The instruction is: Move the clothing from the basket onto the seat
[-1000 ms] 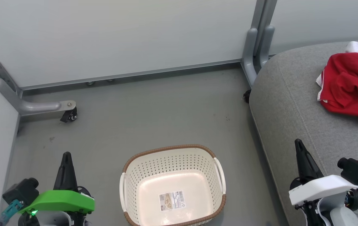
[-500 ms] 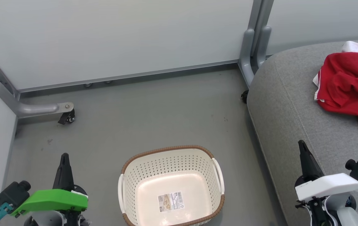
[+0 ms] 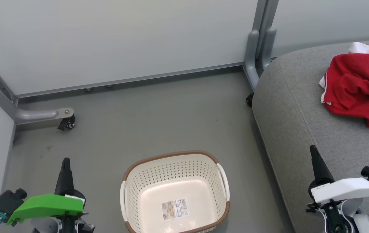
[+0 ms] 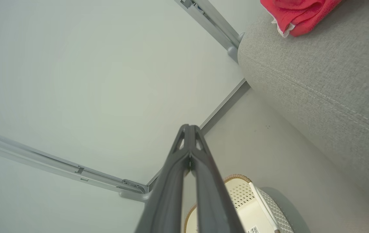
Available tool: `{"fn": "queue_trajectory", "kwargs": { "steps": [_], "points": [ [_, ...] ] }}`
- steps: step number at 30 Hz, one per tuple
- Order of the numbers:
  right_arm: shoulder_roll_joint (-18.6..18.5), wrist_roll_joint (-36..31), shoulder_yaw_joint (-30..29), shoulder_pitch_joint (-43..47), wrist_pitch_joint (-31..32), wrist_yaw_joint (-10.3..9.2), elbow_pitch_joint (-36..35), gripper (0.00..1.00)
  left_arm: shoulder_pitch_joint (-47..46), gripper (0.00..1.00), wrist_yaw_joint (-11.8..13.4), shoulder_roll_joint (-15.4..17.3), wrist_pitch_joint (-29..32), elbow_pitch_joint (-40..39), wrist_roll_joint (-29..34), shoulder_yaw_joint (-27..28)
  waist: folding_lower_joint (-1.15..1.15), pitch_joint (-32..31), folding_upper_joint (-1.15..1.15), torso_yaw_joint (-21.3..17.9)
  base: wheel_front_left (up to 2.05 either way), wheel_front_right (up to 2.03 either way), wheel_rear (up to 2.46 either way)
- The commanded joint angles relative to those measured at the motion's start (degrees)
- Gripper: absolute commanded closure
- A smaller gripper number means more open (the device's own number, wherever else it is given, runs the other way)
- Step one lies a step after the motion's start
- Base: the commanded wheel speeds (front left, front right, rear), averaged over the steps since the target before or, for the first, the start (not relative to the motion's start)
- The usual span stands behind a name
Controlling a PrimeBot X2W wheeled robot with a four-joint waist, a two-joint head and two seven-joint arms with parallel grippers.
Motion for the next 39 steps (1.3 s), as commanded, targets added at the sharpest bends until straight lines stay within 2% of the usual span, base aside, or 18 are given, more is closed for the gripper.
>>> {"fn": "queue_trajectory", "kwargs": {
  "steps": [1,39],
  "points": [
    [-0.48,1.67,-0.32,-1.34,0.35,-0.01,-0.32,1.0,-1.73,1.0,-0.45,0.33,0.33,-0.82,-1.54,0.33,0.0,-0.02,0.0,-0.06,0.0,0.0,0.0],
    [-0.74,23.36,-2.09,-2.01,5.69,-0.02,1.18,1.0,-2.44,1.0,-1.38,0.43,5.86,-1.08,-22.29,2.01,0.0,-0.63,0.0,-1.66,0.0,0.0,0.0]
  ]
}}
